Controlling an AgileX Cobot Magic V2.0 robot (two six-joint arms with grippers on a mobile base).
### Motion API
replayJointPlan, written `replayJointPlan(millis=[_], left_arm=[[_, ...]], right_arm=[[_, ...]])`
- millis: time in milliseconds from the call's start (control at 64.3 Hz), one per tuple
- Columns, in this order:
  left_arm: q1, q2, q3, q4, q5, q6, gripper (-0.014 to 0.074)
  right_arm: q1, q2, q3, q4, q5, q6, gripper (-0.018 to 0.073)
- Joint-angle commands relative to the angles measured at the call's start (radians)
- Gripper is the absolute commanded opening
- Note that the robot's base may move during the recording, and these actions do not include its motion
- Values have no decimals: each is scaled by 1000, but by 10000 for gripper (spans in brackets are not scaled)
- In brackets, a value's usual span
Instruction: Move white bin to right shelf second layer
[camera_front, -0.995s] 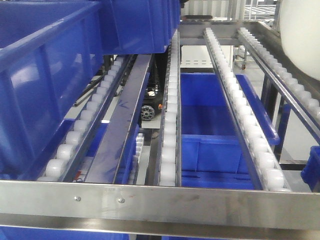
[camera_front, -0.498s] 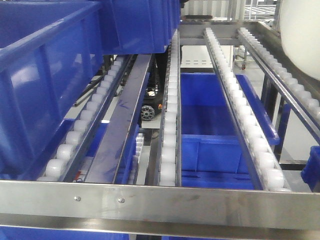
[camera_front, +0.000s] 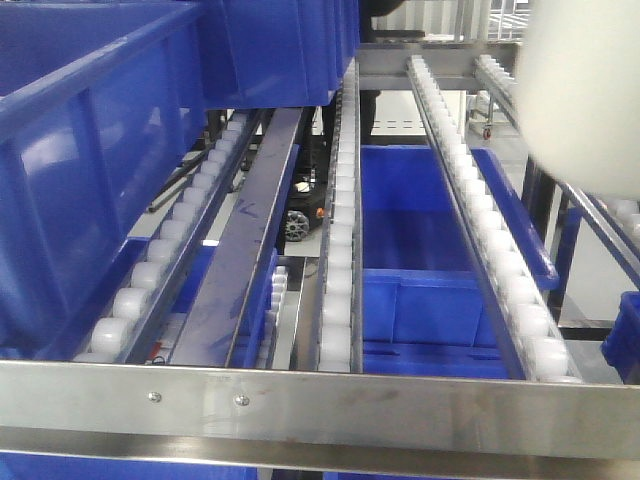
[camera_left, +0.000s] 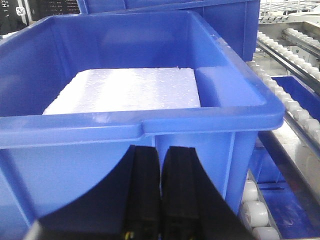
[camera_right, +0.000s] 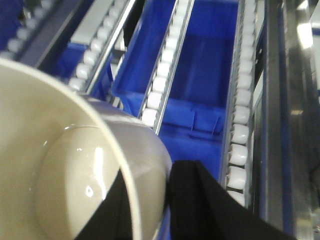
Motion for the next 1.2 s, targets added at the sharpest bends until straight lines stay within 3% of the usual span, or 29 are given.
replayJointPlan(millis=[0,467,1182], left_arm=[[-7,-14,37,-5,-85,-4,85],[-7,-14,37,-5,-85,-4,85],[-7,-14,37,-5,-85,-4,85]], right_arm=[[5,86,-94,1,-115,0,56],[85,531,-390,1,-135,0,56],[84,717,-394,33,-226,1,56]])
